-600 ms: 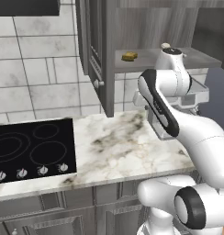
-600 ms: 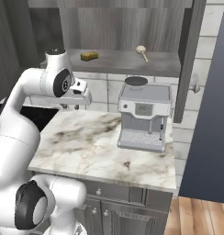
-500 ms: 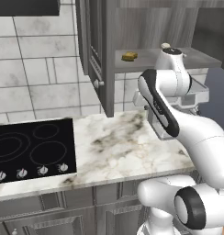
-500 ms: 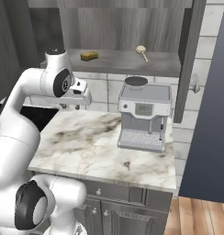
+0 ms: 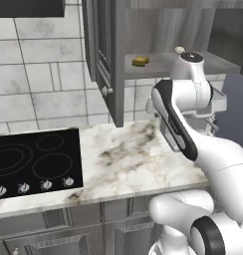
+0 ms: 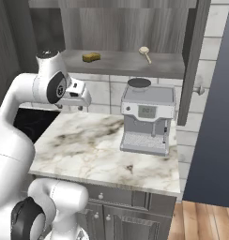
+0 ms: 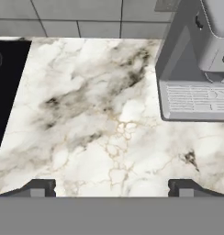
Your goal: Locate and retrieve the sponge and dish brush from the cabinet. Place them next to the sink.
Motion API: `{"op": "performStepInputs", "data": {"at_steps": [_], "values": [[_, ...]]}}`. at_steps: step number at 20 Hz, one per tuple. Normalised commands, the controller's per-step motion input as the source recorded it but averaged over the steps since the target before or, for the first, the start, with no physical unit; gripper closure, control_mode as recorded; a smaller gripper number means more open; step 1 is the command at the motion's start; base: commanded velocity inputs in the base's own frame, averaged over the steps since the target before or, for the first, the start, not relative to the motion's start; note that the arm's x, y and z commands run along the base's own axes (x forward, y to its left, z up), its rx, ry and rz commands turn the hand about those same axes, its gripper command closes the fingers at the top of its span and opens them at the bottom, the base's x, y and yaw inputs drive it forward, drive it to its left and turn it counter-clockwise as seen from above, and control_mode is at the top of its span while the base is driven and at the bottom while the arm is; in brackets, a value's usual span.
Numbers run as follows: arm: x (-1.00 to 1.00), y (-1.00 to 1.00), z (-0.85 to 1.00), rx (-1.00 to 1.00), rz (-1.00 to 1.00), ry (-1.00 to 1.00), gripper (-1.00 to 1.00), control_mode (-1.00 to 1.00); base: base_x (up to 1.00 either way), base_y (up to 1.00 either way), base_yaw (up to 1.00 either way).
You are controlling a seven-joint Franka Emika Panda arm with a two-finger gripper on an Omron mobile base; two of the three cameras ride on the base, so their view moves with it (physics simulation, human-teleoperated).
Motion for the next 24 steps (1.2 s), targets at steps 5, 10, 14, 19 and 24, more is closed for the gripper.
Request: {"op": "performStepInputs", "data": {"at_steps": [5, 10, 14, 19, 24], "values": [[0.00, 0.00, 0.33, -0.05, -0.09, -0.20, -1.00, -1.00, 0.00, 0.00, 0.00], [0.00, 0.00, 0.39, 0.00, -0.06, -0.09, -1.00, -1.00, 0.00, 0.00, 0.00], [0.00, 0.00, 0.46, 0.00, 0.00, -0.12, -1.00, -1.00, 0.00, 0.00, 0.00], [-0.01, 0.00, 0.45, 0.00, 0.00, -0.17, -1.00, -1.00, 0.00, 0.00, 0.00], [-0.05, 0.00, 0.46, -0.01, 0.00, -0.18, -1.00, -1.00, 0.00, 0.00, 0.00]]}}
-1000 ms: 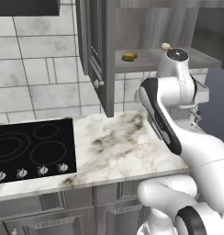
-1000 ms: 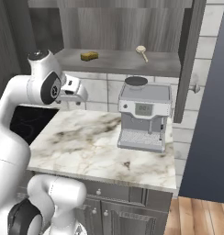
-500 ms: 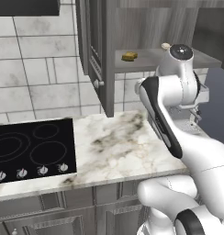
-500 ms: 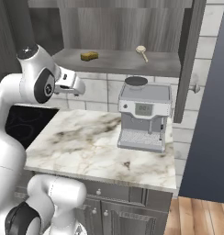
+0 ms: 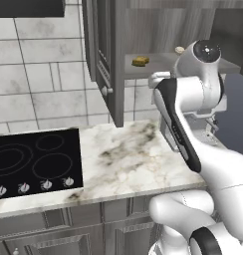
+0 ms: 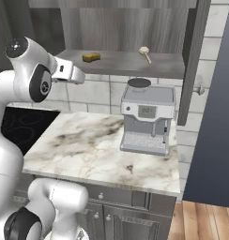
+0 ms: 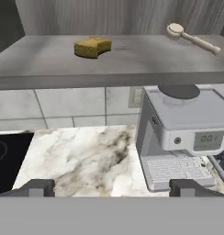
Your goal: Locate and retrieve the sponge and dish brush from the cabinet. Place them next to the sink.
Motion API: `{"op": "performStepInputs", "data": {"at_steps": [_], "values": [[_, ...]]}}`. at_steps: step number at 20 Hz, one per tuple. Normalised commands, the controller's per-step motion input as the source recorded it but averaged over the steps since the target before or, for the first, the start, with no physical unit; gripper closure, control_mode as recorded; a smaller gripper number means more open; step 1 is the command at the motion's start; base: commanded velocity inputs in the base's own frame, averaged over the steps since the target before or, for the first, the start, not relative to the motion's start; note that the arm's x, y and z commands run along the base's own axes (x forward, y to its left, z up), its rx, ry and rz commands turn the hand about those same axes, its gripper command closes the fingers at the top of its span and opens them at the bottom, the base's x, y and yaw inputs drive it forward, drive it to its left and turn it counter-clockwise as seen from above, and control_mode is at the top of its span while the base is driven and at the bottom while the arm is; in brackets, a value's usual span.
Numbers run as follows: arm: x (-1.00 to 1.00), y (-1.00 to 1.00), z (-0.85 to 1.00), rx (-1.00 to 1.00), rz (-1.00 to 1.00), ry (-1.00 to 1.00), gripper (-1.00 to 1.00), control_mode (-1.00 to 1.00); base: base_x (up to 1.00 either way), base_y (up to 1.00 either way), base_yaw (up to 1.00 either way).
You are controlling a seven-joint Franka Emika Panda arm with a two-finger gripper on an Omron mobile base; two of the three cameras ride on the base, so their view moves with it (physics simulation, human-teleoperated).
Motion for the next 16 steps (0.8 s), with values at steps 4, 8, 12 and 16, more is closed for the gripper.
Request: {"op": "performStepInputs", "data": {"at_steps": [4, 8, 12, 16], "values": [[-0.01, 0.00, 0.44, 0.00, 0.01, -0.18, -1.00, -1.00, 0.00, 0.00, 0.00], [0.20, 0.00, 0.21, 0.00, 0.03, -0.12, -1.00, -1.00, 0.00, 0.00, 0.00], [0.38, 0.00, 0.14, -0.02, 0.06, -0.07, -1.00, -1.00, 0.00, 0.00, 0.00], [0.39, 0.00, 0.16, -0.05, 0.04, 0.00, -1.00, -1.00, 0.00, 0.00, 0.00]]}}
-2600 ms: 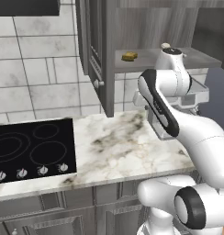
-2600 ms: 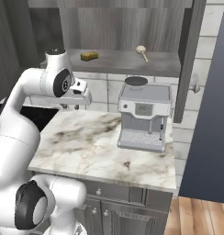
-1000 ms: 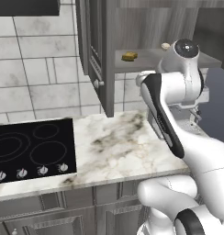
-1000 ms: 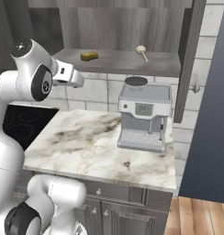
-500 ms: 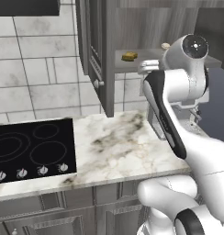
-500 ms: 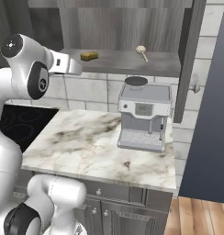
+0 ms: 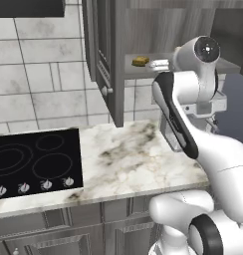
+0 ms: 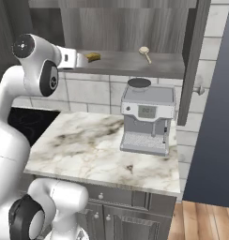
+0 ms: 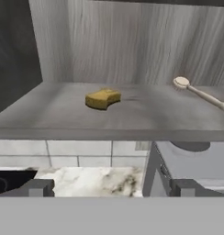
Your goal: Locate and retrieve the sponge and dish brush from the cabinet. Place them next to the sink.
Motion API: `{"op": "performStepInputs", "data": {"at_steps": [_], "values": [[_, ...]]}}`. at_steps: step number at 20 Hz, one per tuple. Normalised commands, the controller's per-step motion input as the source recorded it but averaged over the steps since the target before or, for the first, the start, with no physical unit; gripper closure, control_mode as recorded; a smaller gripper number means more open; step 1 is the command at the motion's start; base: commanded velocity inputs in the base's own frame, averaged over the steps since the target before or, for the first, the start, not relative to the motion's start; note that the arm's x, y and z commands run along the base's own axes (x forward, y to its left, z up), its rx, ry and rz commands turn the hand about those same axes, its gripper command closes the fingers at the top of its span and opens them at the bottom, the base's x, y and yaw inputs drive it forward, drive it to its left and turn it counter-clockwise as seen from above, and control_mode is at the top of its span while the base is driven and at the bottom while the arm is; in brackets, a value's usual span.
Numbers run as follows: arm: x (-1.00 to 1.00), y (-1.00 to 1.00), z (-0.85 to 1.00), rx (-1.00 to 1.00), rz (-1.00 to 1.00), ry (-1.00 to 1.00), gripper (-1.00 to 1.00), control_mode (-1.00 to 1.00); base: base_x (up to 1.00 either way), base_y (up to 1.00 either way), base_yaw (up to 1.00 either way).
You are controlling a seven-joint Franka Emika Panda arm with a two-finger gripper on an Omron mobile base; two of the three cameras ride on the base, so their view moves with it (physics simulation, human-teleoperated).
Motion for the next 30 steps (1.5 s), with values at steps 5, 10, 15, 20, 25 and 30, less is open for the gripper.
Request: {"op": "performStepInputs", "data": {"at_steps": [5, 10, 15, 20, 25, 30], "values": [[0.59, 0.00, 0.01, -0.01, 0.03, 0.00, -1.00, -1.00, 0.00, 0.00, 0.00], [0.62, 0.00, -0.04, 0.00, 0.01, -0.01, -1.00, -1.00, 0.00, 0.00, 0.00], [0.49, 0.00, -0.19, -0.04, 0.00, 0.00, -1.00, -1.00, 0.00, 0.00, 0.00], [0.40, 0.07, -0.14, -0.01, 0.00, 0.00, -1.00, -1.00, 0.00, 0.00, 0.00], [0.34, 0.12, -0.07, 0.00, 0.01, 0.02, -1.00, -1.00, 0.00, 0.00, 0.00], [0.30, 0.04, -0.05, 0.00, 0.01, 0.04, -1.00, -1.00, 0.00, 0.00, 0.00]]}}
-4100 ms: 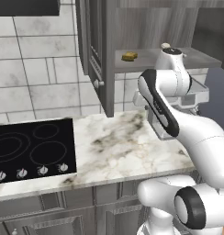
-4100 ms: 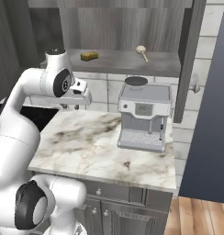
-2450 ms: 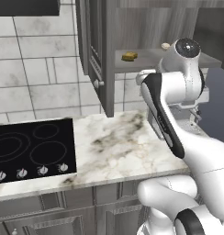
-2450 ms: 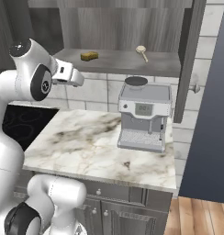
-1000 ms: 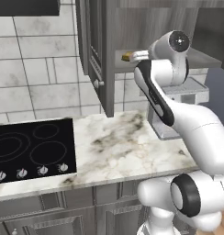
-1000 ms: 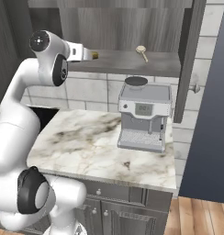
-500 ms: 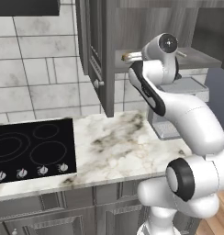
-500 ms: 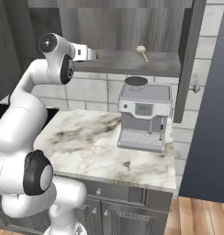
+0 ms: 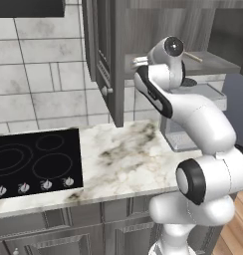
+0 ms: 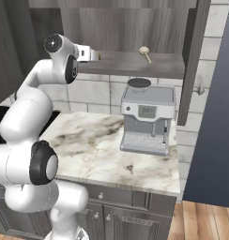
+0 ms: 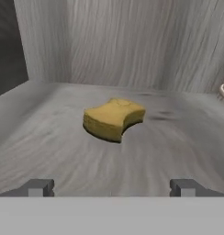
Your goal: Locate and retrieve the sponge and dish brush from the cabinet. Place them next to the sink.
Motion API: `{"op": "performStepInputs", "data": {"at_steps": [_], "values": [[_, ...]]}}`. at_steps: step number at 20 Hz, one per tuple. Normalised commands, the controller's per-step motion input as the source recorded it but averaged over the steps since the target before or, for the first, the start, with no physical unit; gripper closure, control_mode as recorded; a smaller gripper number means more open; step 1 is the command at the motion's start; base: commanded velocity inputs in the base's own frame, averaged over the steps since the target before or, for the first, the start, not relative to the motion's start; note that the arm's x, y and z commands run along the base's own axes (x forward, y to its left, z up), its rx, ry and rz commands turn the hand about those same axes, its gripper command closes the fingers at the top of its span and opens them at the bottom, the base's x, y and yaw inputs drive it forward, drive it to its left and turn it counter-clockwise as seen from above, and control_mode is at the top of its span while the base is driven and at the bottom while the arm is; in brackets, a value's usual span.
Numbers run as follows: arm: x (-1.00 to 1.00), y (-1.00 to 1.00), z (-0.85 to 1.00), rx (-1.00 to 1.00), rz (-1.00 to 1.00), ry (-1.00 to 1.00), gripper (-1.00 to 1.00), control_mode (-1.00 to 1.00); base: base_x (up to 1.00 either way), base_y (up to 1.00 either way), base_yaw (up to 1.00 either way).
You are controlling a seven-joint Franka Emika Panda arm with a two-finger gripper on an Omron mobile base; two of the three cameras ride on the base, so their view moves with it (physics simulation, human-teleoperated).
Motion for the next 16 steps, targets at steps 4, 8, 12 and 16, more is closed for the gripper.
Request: {"op": "performStepInputs", "data": {"at_steps": [4, 8, 12, 16], "values": [[0.31, 0.00, -0.04, 0.00, 0.02, 0.02, -1.00, -1.00, 0.00, 0.00, 0.00], [0.30, 0.00, -0.03, 0.00, 0.01, 0.01, -1.00, -1.00, 0.00, 0.00, 0.00], [0.34, 0.00, -0.07, 0.00, 0.00, 0.03, -1.00, -1.00, 0.00, 0.00, 0.00], [0.33, 0.00, -0.09, 0.00, 0.00, 0.06, -1.00, -1.00, 0.00, 0.00, 0.00]]}}
